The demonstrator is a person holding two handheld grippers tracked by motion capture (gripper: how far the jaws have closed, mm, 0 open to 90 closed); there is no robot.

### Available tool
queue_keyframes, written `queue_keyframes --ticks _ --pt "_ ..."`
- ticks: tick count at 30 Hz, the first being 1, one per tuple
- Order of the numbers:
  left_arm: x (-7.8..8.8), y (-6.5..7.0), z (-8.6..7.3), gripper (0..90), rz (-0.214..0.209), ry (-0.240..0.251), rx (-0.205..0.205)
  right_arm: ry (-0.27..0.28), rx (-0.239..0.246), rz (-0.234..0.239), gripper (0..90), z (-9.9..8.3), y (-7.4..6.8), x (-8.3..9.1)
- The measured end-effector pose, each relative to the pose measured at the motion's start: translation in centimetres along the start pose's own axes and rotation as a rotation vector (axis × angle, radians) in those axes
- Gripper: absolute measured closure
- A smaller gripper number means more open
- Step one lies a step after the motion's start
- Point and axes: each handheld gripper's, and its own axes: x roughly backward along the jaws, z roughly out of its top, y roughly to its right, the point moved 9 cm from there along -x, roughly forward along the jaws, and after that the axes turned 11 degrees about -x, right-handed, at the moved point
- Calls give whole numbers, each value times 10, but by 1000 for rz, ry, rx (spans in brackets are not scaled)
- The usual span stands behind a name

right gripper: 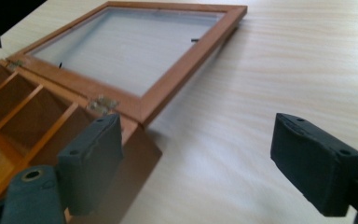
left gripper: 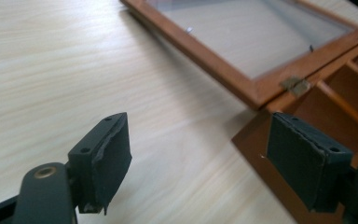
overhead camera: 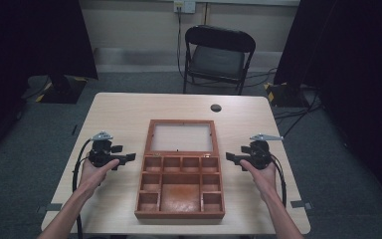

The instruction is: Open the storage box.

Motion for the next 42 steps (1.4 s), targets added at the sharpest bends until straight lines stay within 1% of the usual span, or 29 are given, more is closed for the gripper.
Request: queue_keyframes --ticks 1,2,3,4,5,6,8,10,11,14,16,18,19,21,23,24,26,27,29,30,32,33,34,35,36,37,38,40,42 --pt "3 -1 -3 211 12 -7 -5 0 3 -9 158 -2 2 4" --pt "6 -3 -5 211 31 -12 -3 -7 0 -20 148 -5 3 9" --pt "10 -4 -7 213 51 -13 6 -7 8 -32 148 -8 4 13" --pt "13 -5 -9 214 57 -10 4 -9 15 -47 148 -11 6 17" --pt "16 -5 -10 214 55 -10 9 -10 17 -64 148 -14 7 21" --pt "18 -4 -11 214 55 -13 5 -15 21 -81 148 -18 9 25" --pt "23 -4 -14 215 69 -18 -7 -27 23 -89 149 -26 11 31" --pt "26 -1 -21 215 77 -38 -19 -30 9 -87 149 -33 12 37" --pt "26 0 -23 215 73 -47 -24 -26 7 -90 149 -38 14 42" --pt "28 3 -27 214 69 -56 -22 -28 1 -94 149 -42 15 46" --pt "29 7 -32 213 61 -60 -15 -31 -2 -116 149 -47 16 51" --pt "30 10 -38 211 54 -84 -28 -39 -10 -130 149 -55 18 54" --pt "30 11 -40 211 64 -92 -41 -46 -13 -131 149 -59 18 55" --pt "32 15 -47 211 74 -106 -53 -58 -22 -123 150 -66 18 57" --pt "32 17 -52 211 65 -128 -43 -69 -15 -147 150 -72 20 57" --pt "32 18 -54 211 66 -125 -30 -79 -14 -154 150 -76 21 57" --pt "32 17 -59 211 87 -136 -35 -101 -14 -158 150 -83 22 54" --pt "31 17 -62 211 93 -153 -42 -112 -8 -165 150 -86 23 52" --pt "27 14 -67 211 106 -179 -48 -128 6 -183 151 -90 25 49" --pt "26 13 -67 204 121 -176 -55 -144 15 -200 151 -93 26 47" --pt "25 11 -67 199 140 -172 -63 -134 26 -224 147 -94 28 45" --pt "25 10 -69 193 163 -167 -90 -132 28 -230 146 -94 27 44" --pt "23 8 -70 182 189 -163 -127 -125 51 -243 146 -94 29 44" --pt "22 9 -71 160 195 -148 -128 -112 84 -276 144 -95 32 43" --pt "21 9 -71 143 201 -134 -124 -90 107 -312 121 -95 35 42" --pt "21 8 -71 136 200 -125 -124 -69 101 -310 102 -95 36 40" --pt "20 7 -70 127 203 -115 -130 -58 94 -320 83 -94 36 39" --pt "18 5 -70 100 203 -116 -131 -39 88 -332 17 -95 36 35" --pt "17 5 -70 84 210 -117 -126 -40 88 -339 0 -95 37 34"
